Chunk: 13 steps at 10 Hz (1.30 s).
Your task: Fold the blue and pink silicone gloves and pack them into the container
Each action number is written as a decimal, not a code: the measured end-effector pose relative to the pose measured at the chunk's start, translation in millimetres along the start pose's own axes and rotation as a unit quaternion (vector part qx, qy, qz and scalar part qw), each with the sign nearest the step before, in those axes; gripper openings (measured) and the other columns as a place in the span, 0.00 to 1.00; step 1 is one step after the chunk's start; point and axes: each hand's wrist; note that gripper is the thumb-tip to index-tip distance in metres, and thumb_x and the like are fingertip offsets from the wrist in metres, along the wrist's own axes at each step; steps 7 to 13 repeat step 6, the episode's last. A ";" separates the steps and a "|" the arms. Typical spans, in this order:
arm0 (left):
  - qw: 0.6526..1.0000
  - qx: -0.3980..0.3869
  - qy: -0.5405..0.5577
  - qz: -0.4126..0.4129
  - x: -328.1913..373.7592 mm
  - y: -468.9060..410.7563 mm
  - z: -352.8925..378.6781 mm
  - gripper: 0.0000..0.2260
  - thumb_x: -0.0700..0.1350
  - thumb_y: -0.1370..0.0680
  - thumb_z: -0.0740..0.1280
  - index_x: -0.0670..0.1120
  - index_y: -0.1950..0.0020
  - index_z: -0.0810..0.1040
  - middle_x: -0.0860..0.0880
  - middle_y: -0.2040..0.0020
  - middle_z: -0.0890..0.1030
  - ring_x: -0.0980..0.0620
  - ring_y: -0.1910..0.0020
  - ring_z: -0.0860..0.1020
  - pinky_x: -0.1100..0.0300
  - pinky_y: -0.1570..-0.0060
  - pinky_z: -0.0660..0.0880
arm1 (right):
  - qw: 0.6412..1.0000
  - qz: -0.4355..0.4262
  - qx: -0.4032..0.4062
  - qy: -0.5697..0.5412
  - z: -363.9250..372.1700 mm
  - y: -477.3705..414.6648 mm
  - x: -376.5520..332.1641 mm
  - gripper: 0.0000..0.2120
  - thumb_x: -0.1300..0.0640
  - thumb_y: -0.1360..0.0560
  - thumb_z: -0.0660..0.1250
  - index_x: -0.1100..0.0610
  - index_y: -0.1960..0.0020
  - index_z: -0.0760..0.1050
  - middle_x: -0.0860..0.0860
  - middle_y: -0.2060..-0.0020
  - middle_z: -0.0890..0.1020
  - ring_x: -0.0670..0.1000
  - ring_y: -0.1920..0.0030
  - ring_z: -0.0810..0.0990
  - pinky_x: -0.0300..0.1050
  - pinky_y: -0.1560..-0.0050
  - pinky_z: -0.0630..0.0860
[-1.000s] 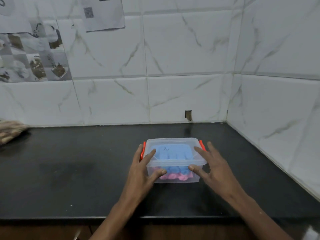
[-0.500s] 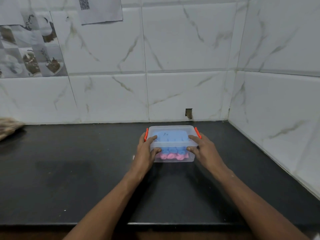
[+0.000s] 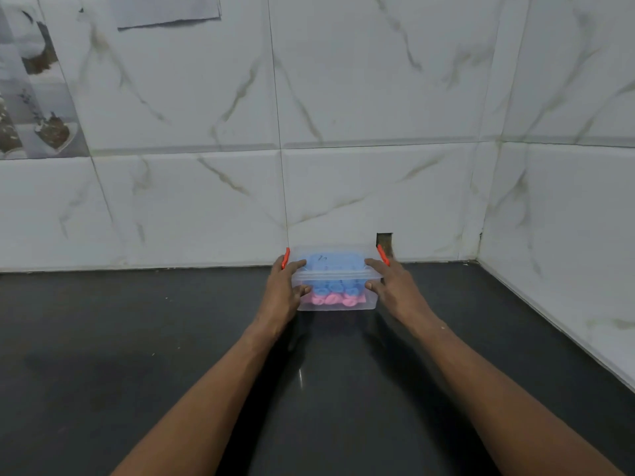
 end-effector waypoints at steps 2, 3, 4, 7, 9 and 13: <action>1.000 0.022 -0.022 0.000 -22.9 -51.4 10.1 0.24 0.33 0.24 0.68 0.43 0.29 0.71 0.46 0.23 0.59 0.50 0.28 0.65 0.73 0.36 0.68 | 1.000 -0.016 0.004 0.022 19.9 -64.5 30.1 0.21 0.56 0.20 0.63 0.51 0.28 0.69 0.54 0.26 0.64 0.54 0.35 0.73 0.45 0.34 0.69; 0.999 0.021 -0.029 0.013 -24.9 -59.0 9.5 0.22 0.33 0.23 0.68 0.44 0.30 0.72 0.51 0.24 0.60 0.57 0.31 0.64 0.86 0.46 0.61 | 0.999 -0.029 0.012 0.027 21.4 -70.8 36.1 0.21 0.58 0.21 0.65 0.53 0.29 0.70 0.55 0.26 0.64 0.55 0.36 0.74 0.43 0.35 0.69; 0.999 0.003 -0.016 -0.033 -16.4 -57.3 9.9 0.26 0.39 0.20 0.65 0.48 0.23 0.62 0.48 0.21 0.57 0.58 0.29 0.63 0.81 0.41 0.62 | 1.000 -0.022 0.002 -0.009 19.1 -70.8 31.8 0.21 0.62 0.22 0.66 0.57 0.29 0.71 0.56 0.24 0.61 0.54 0.32 0.72 0.32 0.36 0.64; 0.959 -0.075 -0.274 0.004 22.7 -55.2 -19.2 0.40 0.50 0.24 0.59 0.51 0.21 0.36 0.50 0.22 0.30 0.50 0.23 0.32 0.39 0.25 0.40 | 0.978 0.065 -0.173 0.101 -25.3 -76.0 -7.1 0.40 0.55 0.23 0.63 0.43 0.22 0.40 0.55 0.22 0.41 0.56 0.33 0.73 0.48 0.36 0.73; 0.959 -0.075 -0.274 0.004 22.7 -55.2 -19.2 0.40 0.50 0.24 0.59 0.51 0.21 0.36 0.50 0.22 0.30 0.50 0.23 0.32 0.39 0.25 0.40 | 0.978 0.065 -0.173 0.101 -25.3 -76.0 -7.1 0.40 0.55 0.23 0.63 0.43 0.22 0.40 0.55 0.22 0.41 0.56 0.33 0.73 0.48 0.36 0.73; 0.959 -0.075 -0.274 0.004 22.7 -55.2 -19.2 0.40 0.50 0.24 0.59 0.51 0.21 0.36 0.50 0.22 0.30 0.50 0.23 0.32 0.39 0.25 0.40 | 0.978 0.065 -0.173 0.101 -25.3 -76.0 -7.1 0.40 0.55 0.23 0.63 0.43 0.22 0.40 0.55 0.22 0.41 0.56 0.33 0.73 0.48 0.36 0.73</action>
Point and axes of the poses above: each hand's wrist, its own y-axis away from the middle knuckle, its own z-axis out of the palm, x = y × z
